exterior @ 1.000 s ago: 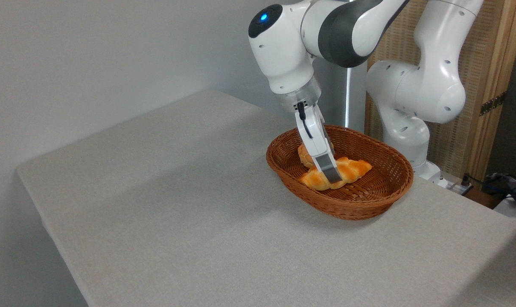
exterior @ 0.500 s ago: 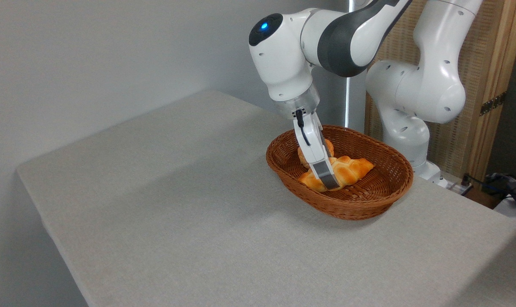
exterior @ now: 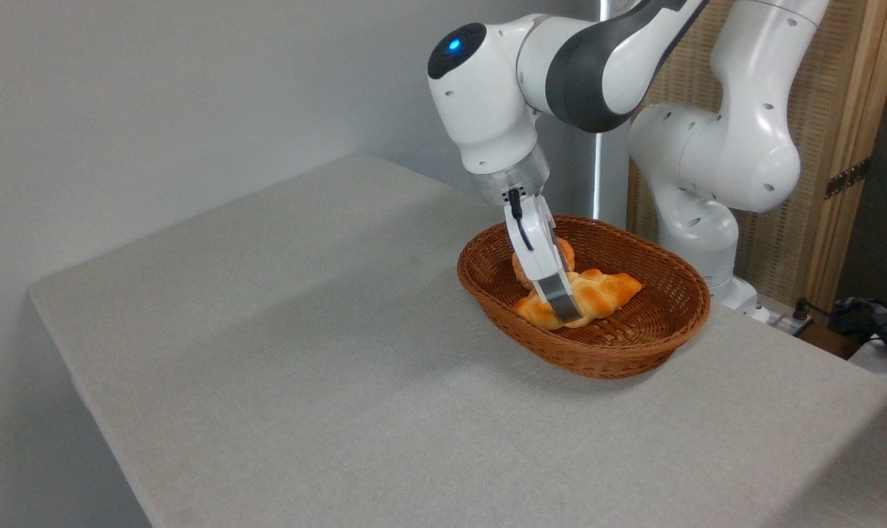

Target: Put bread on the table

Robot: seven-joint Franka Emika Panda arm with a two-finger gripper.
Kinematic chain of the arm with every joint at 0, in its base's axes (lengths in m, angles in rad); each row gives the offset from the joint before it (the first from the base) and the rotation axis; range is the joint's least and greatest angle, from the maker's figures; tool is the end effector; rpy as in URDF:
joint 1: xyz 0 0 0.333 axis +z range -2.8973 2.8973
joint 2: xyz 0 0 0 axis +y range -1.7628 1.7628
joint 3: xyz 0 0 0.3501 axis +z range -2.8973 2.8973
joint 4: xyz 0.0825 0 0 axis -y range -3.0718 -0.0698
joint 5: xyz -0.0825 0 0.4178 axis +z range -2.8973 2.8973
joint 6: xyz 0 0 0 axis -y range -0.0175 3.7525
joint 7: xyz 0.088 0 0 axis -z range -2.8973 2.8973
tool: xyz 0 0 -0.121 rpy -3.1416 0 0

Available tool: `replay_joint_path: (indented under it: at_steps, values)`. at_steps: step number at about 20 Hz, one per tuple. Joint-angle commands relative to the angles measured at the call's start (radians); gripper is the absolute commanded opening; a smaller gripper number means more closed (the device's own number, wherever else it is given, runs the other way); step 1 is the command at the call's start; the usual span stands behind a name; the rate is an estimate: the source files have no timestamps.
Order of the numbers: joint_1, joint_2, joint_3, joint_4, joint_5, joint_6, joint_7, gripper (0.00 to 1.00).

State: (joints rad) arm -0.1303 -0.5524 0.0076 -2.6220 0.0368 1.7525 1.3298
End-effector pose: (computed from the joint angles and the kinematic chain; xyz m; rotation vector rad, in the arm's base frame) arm 0.3367 -0.0378 0.4045 2.1981 -1.9804 -0.4157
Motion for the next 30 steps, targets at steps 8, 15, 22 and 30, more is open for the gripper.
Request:
replay_joint_path:
  at_steps: [8,15,22,30]
  values:
    - [-0.011,0.008,0.003,-0.018,-0.015,0.044,0.003,0.62]
    - [-0.028,0.009,-0.015,-0.012,0.036,0.004,0.006,0.60]
    - [-0.034,0.014,-0.018,-0.007,0.086,-0.031,0.008,0.55]
    - [-0.034,0.014,-0.018,0.016,0.086,-0.036,0.006,0.51]
